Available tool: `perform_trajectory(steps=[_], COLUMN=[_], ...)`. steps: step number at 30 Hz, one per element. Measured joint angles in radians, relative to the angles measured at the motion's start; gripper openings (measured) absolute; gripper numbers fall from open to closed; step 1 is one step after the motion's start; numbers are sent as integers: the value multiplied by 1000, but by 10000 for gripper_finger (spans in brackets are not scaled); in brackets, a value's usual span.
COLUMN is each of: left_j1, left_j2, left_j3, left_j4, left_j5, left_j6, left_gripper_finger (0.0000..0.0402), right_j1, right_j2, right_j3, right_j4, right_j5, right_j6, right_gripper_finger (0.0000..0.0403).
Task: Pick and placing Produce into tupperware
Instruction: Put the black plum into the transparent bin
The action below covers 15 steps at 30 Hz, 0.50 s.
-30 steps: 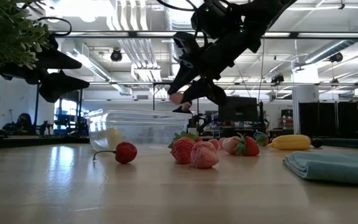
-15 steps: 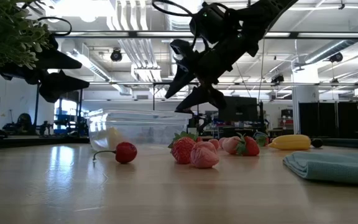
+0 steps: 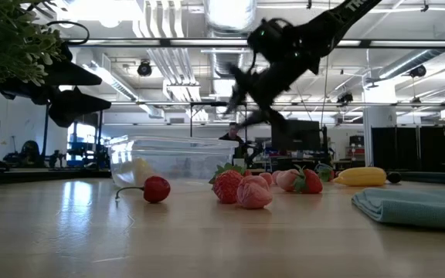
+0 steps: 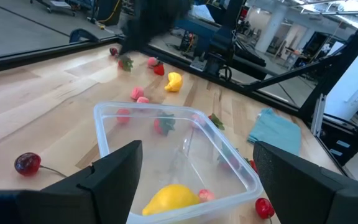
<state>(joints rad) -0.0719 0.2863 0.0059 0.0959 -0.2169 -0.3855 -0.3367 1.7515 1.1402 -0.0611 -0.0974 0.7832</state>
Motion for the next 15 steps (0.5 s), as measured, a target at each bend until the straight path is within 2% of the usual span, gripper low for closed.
perform_trajectory(steps=[3,6,8,10,15], left_j1=[0,0,0,0,0], left_j2=[0,0,0,-1,0], left_j3=[0,0,0,0,0], left_j4=[0,0,0,0,0], left_j5=[0,0,0,0,0], left_j6=[0,0,0,0,0], left_gripper_finger=[293,293,293,293,293], right_j1=[-30,-56,-65,-67,-30], right_j2=[-18,-19,-22,-22,12], right_j3=[3,2,2,2,2], right_j4=[221,323,345,403,697], right_j5=[-75,-55,-10,21,-31], right_j6=[-24,-9,75,84,66], right_gripper_finger=[171,169,169,169,169])
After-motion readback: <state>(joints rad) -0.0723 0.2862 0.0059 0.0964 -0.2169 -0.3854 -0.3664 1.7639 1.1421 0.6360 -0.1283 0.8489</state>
